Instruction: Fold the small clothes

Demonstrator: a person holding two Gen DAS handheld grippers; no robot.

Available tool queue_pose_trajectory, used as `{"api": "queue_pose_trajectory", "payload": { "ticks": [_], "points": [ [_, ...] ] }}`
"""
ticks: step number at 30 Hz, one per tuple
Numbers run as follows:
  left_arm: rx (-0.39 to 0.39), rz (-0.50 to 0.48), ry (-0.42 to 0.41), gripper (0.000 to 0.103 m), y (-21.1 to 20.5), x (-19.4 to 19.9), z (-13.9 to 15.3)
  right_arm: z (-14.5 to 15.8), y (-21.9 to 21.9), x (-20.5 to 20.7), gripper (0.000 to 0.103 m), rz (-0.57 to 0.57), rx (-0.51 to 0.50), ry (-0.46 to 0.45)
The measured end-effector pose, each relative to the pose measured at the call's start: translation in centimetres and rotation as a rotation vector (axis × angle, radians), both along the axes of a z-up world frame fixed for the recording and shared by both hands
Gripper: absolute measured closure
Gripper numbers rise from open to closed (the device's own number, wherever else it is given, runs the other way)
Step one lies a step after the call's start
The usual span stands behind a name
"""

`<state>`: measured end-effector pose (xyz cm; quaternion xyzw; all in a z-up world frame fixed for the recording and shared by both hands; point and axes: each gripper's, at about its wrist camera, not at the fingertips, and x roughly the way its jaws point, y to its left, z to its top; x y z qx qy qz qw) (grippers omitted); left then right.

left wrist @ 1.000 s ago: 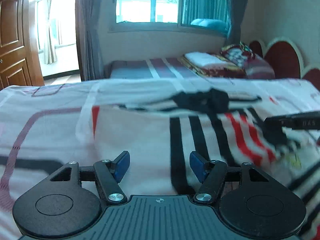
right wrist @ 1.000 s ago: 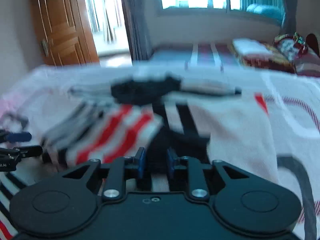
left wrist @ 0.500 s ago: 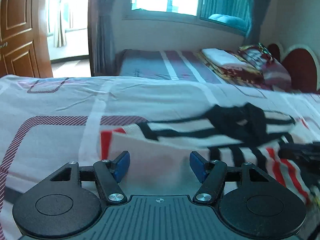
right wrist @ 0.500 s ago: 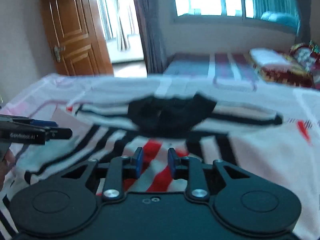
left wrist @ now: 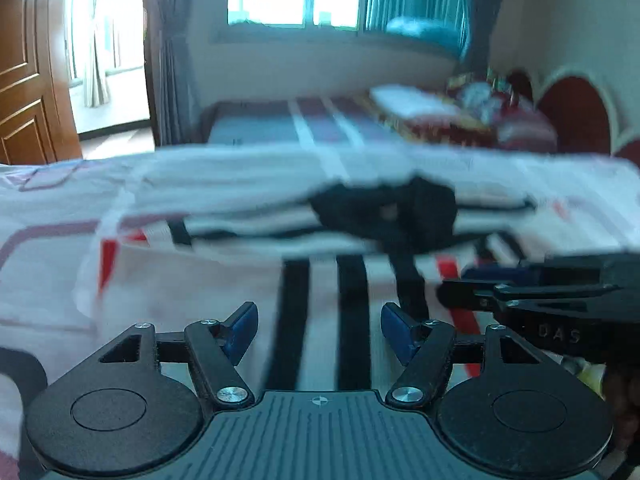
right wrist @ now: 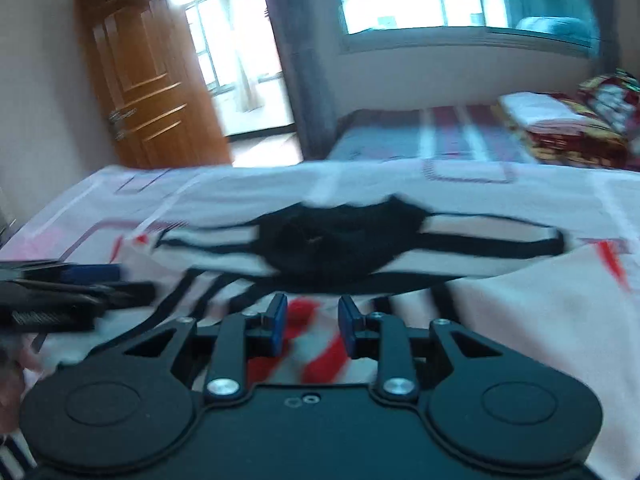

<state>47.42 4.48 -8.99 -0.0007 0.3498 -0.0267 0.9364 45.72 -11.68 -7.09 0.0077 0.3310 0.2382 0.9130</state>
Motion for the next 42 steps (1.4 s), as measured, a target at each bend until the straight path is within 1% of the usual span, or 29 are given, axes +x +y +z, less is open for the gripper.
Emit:
{"api": "queue_pose_trajectory", "payload": {
  "ticks": [2, 3, 4, 6, 7, 8, 9, 11, 12, 13, 15, 17, 18, 19, 20, 21, 22, 23, 25, 26, 27, 28, 31, 34, 36, 37, 38, 40, 42],
  "points": [
    [0.017, -0.004, -0.009, 0.035, 0.5, -1.1, -0.4, -0.5, 0.3, -0.5, 0.077, 0.012, -0.066, -0.016],
    [0.035, 0.005, -0.016, 0.034, 1.2, -1.9, -0.5, -0.5, -0.4, -0.7, 0.078, 0.005, -0.077, -0.027],
    [0.044, 0.022, -0.021, 0.033, 2.5, -2.9, -0.5, -0.4, -1.6, -0.9, 0.077, -0.027, -0.083, -0.036],
    [0.048, 0.069, -0.028, 0.028, 5.4, -4.7, -0.5, -0.5, -5.5, -1.1, 0.076, -0.164, -0.121, -0.050],
    [0.045, 0.085, -0.020, 0.028, 6.4, -5.2, -0.4, -0.7, -7.8, -1.1, 0.075, -0.219, -0.119, -0.043],
    [0.037, 0.093, -0.010, 0.027, 7.1, -5.3, -0.5, -0.7, -9.9, -0.9, 0.077, -0.264, -0.091, -0.025],
    [0.024, 0.103, -0.005, 0.027, 7.7, -5.1, -0.4, -0.7, -11.6, -0.7, 0.090, -0.284, -0.057, -0.001],
    [-0.010, 0.130, -0.016, 0.027, 8.3, -4.9, 0.2, 0.0, -13.3, -0.5, 0.089, -0.291, 0.027, 0.042],
    [-0.026, 0.131, -0.038, 0.027, 8.1, -5.2, 0.8, 0.6, -13.6, -0.9, 0.078, -0.303, 0.043, 0.025],
    [-0.027, 0.126, -0.050, 0.027, 8.0, -5.3, 0.8, 1.4, -13.6, -1.8, 0.073, -0.302, 0.046, -0.014],
    [-0.004, 0.104, -0.040, 0.027, 7.2, -5.6, 0.6, 2.3, -13.5, -3.5, 0.074, -0.291, 0.041, -0.047],
    [0.034, 0.094, 0.026, 0.027, 6.3, -5.3, -1.0, 2.0, -13.3, -4.7, 0.073, -0.293, 0.033, -0.047],
    [0.066, 0.090, 0.006, 0.027, 5.8, -5.4, -1.0, 1.2, -12.9, -4.5, 0.073, -0.289, 0.007, -0.009],
    [0.087, 0.094, 0.002, 0.027, 5.4, -5.4, -1.0, -0.1, -12.3, -3.8, 0.071, -0.269, -0.025, 0.061],
    [0.085, 0.102, 0.004, 0.027, 5.4, -5.6, -0.6, -0.7, -11.7, -4.0, 0.070, -0.253, -0.056, 0.047],
    [0.075, 0.102, -0.009, 0.027, 5.5, -6.0, -0.1, -0.4, -11.0, -4.3, 0.067, -0.239, -0.093, 0.033],
    [0.066, 0.101, -0.029, 0.027, 5.7, -6.8, 0.4, 0.2, -11.0, -4.5, 0.068, -0.240, -0.082, 0.038],
    [0.066, 0.102, -0.033, 0.027, 5.8, -7.5, 0.8, 0.9, -11.4, -5.2, 0.069, -0.242, -0.034, 0.025],
    [0.056, 0.102, -0.035, 0.027, 6.2, -9.6, 1.2, 2.0, -12.0, -6.6, 0.067, -0.265, 0.006, 0.006],
    [0.040, 0.102, -0.028, 0.023, 6.6, -10.9, 1.3, 2.5, -12.5, -7.3, 0.067, -0.272, 0.020, 0.008],
    [0.033, 0.103, -0.017, 0.012, 6.7, -12.1, 1.3, 2.8, -13.1, -8.4, 0.067, -0.277, 0.039, 0.013],
    [0.040, 0.106, -0.011, 0.009, 6.8, -13.5, 1.3, 3.1, -13.9, -9.5, 0.066, -0.282, 0.051, 0.016],
    [0.044, 0.100, 0.007, 0.009, 7.1, -17.6, 1.0, 3.1, -15.7, -12.9, 0.066, -0.306, 0.065, 0.045],
    [-0.027, 0.097, 0.039, 0.010, 7.9, -21.9, 0.8, 3.4, -17.4, -16.5, 0.064, -0.343, 0.094, 0.068],
    [-0.085, 0.092, 0.062, 0.026, 8.4, -24.5, 0.7, 3.4, -18.4, -18.8, 0.064, -0.353, 0.115, 0.090],
    [-0.122, 0.094, 0.077, 0.031, 8.8, -25.4, 0.6, 3.2, -18.9, -20.0, 0.064, -0.354, 0.125, 0.102],
    [-0.183, 0.096, 0.091, 0.037, 9.3, -26.5, 0.5, 3.1, -19.5, -21.2, 0.063, -0.353, 0.135, 0.117],
    [-0.268, 0.099, 0.124, 0.041, 9.7, -28.5, -0.5, 2.8, -20.3, -23.3, 0.061, -0.355, 0.156, 0.148],
    [-0.319, 0.102, 0.130, 0.043, 9.8, -30.5, -1.3, 2.3, -20.8, -25.8, 0.054, -0.363, 0.168, 0.164]
  ]
}}
